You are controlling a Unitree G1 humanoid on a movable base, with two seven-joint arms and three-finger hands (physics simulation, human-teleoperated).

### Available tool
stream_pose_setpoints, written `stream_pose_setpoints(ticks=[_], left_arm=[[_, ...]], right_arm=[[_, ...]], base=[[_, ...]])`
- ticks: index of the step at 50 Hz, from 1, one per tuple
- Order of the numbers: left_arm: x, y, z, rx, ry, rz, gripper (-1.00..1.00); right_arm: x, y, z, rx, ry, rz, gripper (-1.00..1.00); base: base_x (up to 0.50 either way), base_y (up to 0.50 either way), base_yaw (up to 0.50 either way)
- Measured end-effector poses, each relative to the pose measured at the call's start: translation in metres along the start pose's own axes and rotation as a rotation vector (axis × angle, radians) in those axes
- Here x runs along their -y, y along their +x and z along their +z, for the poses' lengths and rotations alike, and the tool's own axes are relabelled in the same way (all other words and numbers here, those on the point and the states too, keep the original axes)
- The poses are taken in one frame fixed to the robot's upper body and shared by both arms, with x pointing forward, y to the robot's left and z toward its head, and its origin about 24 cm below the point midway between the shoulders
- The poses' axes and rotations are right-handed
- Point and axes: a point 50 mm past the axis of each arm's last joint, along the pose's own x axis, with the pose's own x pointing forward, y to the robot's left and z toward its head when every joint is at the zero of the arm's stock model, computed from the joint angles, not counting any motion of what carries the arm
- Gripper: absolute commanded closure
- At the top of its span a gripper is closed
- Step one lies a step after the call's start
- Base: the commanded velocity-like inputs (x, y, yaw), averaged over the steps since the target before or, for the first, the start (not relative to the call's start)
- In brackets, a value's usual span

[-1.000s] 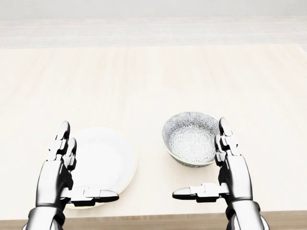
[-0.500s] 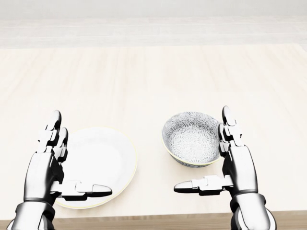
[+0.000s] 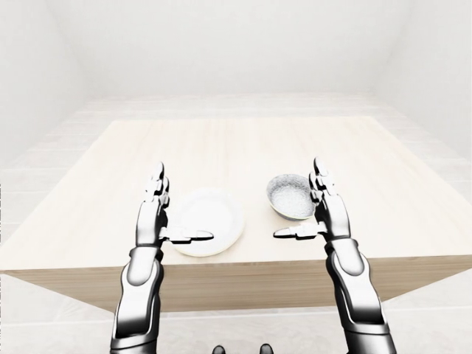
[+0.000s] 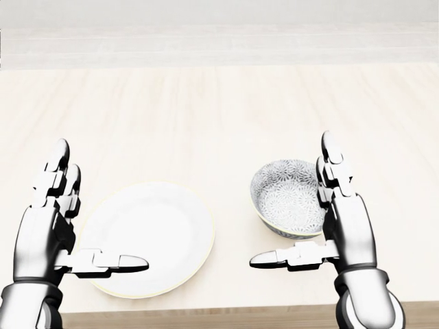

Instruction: Put the bowl on the plate.

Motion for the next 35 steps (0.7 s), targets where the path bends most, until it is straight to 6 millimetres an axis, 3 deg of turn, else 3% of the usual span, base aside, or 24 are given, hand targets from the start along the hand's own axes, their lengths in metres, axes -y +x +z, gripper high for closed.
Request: stream_pose_setpoints(ticks=[35], left_arm=[[-0.0065,-0.0010,-0.0037,-0.018,0.025,0.008,-1.00]], right_arm=[[-0.0006,-0.0022,-0.0017,-0.008,0.008,0.003,-1.00]], base=[[0.03,0.18,0.00]])
